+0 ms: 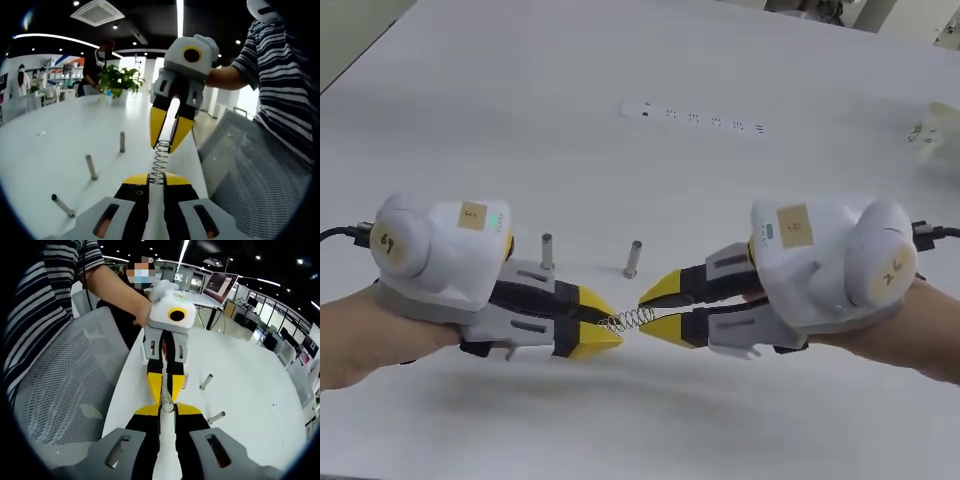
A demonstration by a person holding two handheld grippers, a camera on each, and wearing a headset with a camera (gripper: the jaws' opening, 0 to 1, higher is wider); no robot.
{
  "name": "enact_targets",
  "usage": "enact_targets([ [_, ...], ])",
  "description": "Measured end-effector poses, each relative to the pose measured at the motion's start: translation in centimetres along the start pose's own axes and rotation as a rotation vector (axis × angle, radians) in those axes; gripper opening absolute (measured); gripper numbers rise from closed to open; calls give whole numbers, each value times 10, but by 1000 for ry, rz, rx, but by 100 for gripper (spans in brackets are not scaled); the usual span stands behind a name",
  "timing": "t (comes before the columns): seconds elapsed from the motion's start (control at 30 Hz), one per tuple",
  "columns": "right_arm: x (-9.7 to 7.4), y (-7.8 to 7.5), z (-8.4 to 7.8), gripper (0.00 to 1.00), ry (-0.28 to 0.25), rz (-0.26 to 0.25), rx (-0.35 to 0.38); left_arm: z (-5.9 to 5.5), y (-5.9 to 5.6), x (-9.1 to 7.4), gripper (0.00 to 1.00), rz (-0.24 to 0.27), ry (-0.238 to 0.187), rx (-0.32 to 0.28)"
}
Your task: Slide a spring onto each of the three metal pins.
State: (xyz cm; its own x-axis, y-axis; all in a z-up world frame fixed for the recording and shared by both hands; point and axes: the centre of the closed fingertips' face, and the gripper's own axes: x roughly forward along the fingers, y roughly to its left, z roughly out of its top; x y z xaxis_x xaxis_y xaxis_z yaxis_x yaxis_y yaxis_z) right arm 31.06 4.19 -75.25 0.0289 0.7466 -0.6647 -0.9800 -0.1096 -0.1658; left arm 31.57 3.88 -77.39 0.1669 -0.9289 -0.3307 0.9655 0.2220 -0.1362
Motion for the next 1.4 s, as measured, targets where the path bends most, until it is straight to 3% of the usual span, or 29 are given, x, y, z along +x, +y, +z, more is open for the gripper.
enact_targets([
  [0.47,9,4,11,7,-31,-13,-17,-7,-1,1,2,4,36,29],
  [0.6,7,1,21,8,-90,-22,47,-4,-2,2,2,3,26,31],
  [0.73,8,0,20,7,-76,-26,34,-3,0,4,2,11,27,38],
  [1.4,16,1,31,7,-114,-58,-6,-1,-1,5,2,13,34,42],
])
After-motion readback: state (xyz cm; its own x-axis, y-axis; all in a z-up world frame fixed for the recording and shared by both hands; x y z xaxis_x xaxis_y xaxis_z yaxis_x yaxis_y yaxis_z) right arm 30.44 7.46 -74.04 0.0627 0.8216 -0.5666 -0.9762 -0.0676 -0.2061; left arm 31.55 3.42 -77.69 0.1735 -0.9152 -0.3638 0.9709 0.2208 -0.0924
